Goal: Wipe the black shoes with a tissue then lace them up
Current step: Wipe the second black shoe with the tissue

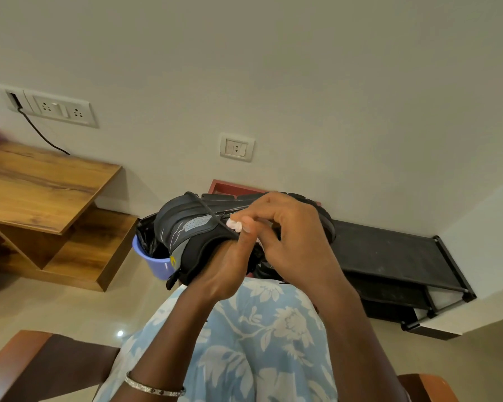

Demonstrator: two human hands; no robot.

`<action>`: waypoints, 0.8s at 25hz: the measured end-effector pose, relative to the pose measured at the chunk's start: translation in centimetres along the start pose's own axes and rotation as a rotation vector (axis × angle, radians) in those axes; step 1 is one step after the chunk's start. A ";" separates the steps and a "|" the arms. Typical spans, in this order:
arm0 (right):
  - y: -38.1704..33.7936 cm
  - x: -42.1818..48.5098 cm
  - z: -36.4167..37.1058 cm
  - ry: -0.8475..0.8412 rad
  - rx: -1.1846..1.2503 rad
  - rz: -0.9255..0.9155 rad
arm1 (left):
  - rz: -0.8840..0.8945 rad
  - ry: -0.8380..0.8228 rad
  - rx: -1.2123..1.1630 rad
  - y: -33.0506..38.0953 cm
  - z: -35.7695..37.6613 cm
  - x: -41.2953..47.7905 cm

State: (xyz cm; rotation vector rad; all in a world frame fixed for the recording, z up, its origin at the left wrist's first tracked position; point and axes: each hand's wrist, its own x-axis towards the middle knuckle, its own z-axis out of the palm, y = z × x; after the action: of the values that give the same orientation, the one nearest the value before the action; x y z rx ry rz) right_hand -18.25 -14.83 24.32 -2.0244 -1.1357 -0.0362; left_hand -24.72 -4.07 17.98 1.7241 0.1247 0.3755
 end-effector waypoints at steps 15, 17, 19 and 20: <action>0.2 1.1 -0.5 -0.038 0.072 -0.018 | 0.091 -0.022 0.091 0.5 0.0 0.2; 0.4 1.0 -0.1 -0.095 0.075 -0.028 | 0.096 -0.013 0.115 0.3 0.1 -0.5; 1.0 0.4 -0.8 -0.100 0.065 -0.010 | 0.075 -0.032 0.094 0.2 -0.1 -0.7; 1.2 0.1 -1.5 -0.070 0.043 0.013 | 0.054 -0.035 0.078 0.3 -0.3 -0.6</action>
State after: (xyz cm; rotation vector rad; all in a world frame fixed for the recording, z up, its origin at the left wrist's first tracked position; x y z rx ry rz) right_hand -16.76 -16.03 24.60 -2.0086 -1.1569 0.0660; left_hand -25.42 -4.03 18.16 1.8128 0.0684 0.3850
